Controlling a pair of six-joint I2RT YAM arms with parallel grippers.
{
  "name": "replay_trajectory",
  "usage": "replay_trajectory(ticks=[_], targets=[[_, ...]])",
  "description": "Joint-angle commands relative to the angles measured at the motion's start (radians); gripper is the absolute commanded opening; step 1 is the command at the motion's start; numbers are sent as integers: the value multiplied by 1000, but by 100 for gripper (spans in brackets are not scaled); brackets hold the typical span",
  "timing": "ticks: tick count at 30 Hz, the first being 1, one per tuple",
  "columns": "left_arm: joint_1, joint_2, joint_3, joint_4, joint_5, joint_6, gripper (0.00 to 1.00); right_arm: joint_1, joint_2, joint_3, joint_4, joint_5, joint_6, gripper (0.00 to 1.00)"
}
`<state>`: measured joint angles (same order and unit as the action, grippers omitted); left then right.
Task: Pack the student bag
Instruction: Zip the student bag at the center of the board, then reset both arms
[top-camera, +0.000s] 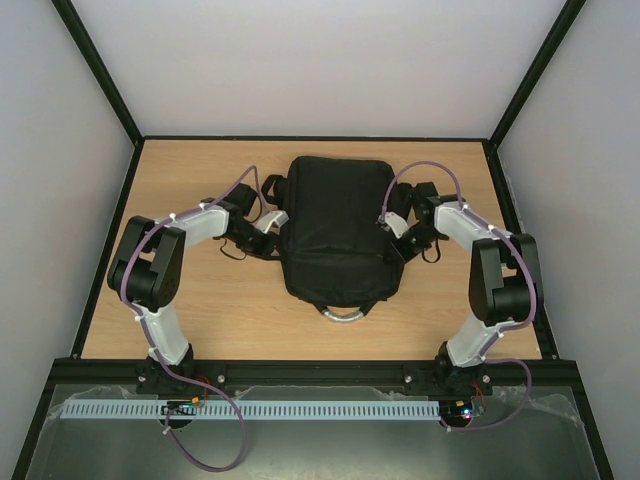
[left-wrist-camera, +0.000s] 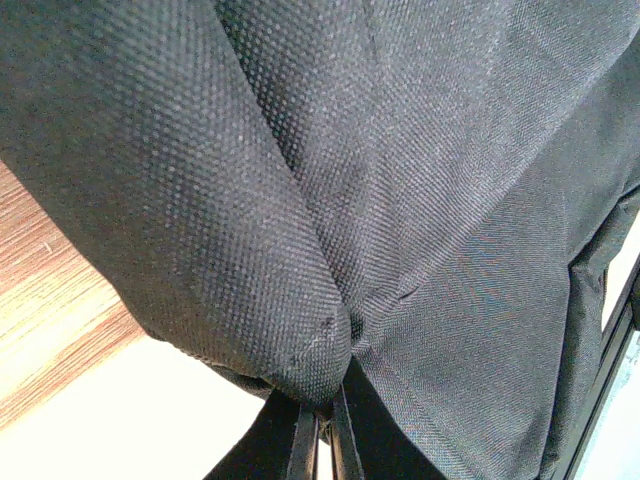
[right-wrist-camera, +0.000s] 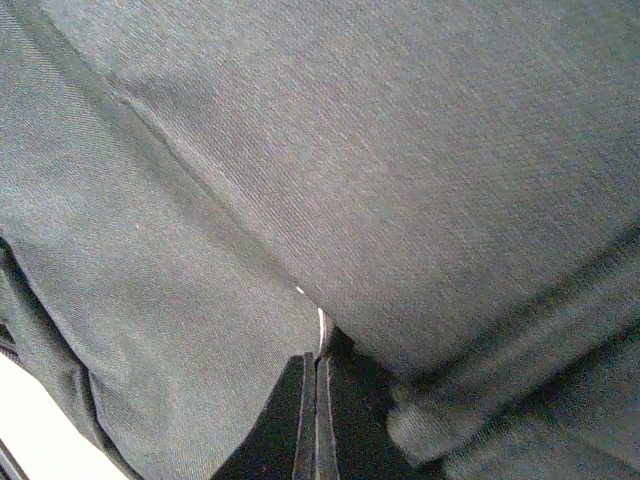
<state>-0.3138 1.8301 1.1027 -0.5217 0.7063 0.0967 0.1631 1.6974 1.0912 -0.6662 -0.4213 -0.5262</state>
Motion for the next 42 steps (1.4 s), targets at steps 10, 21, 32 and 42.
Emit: replay_trajectory(ticks=[10,21,32,42], targets=[[44,-29,-24,-34,-76,-14,2,-66,-91,-11,-132,143,-27,1],[45,-105,89,-148,-94,40,42,-56,-128,247,-123,149,60,38],[188,-218,378,-283,-181,105,99,-57,-40,698,-48,57,268,67],[273,-428,214,163,-503,-144,99,-57,-152,584,160,546,644,99]])
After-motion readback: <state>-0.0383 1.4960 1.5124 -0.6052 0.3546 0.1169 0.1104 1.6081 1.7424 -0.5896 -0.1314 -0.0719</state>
